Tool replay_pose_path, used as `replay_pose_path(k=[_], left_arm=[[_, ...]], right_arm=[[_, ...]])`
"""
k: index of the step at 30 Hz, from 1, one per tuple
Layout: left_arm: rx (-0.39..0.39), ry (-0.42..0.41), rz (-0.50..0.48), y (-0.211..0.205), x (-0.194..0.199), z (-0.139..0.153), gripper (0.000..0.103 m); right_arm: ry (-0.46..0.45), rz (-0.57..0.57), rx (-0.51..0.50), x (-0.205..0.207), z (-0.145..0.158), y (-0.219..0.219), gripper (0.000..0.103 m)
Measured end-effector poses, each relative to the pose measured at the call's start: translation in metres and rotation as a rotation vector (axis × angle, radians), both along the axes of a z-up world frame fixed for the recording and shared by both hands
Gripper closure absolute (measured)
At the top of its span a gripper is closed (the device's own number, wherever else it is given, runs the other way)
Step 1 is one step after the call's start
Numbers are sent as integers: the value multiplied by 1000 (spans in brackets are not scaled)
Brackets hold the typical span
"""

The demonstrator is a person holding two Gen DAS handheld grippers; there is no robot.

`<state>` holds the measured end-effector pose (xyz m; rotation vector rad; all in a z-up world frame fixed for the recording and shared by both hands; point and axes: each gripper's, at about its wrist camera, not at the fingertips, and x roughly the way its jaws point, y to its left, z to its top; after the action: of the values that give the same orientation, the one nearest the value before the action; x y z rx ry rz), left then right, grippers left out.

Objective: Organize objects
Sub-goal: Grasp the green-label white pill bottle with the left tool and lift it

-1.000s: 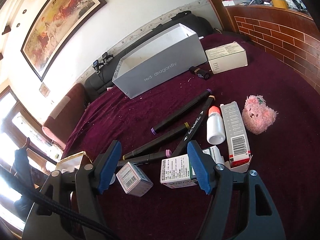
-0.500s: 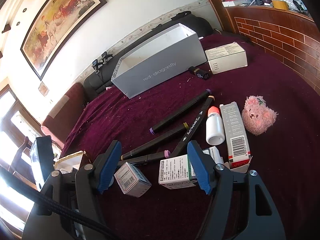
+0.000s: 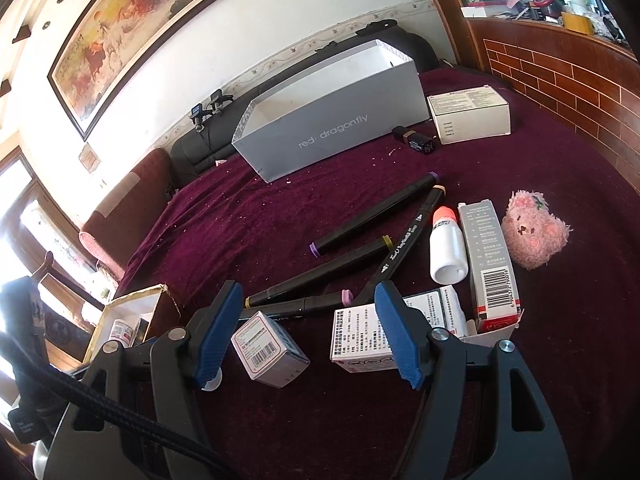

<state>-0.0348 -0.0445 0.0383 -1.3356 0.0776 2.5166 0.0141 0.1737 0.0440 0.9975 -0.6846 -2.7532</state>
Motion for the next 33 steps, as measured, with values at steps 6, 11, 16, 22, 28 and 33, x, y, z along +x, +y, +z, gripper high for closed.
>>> replay_pose_path(k=[6,11,16,22,28,33], left_arm=[[72,-178,-63,9,-18,-24,76],[158,-292,-186,12,8,-20,76],[81,-172,-308,9,40,2,66],[-93,-86,-409,11,59,2,58],[-195,-68,-455,29,64,-6,58],[-230,-81,-403,39,65,-19,74]], right_arm=[[4,-5,7,1,2,-1,35],[-4,-2,-7,-1,1,0,35],[-6,2,-11,-1,0,0,35],[-22,0,-5,-3,-3,-1,35],[-26,2,6,-4,-5,-2,35],[-22,13,15,-5,-5,-4,35]])
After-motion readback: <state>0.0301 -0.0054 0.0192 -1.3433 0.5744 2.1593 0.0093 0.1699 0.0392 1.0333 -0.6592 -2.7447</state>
